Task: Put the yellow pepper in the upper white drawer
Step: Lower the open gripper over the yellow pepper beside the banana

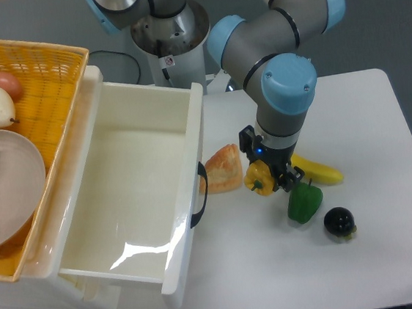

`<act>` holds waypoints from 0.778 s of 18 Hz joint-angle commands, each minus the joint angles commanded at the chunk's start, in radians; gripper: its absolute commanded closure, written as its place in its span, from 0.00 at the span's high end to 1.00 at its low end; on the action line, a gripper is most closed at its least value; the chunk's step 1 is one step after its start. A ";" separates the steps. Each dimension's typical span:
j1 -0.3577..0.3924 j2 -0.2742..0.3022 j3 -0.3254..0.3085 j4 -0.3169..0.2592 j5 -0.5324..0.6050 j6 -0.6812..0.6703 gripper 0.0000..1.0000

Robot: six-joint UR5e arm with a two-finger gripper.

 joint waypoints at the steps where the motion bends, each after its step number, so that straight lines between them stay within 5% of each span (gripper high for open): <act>1: 0.000 0.000 -0.002 0.002 0.000 -0.006 0.13; 14: 0.009 0.012 0.041 -0.038 -0.014 -0.081 0.14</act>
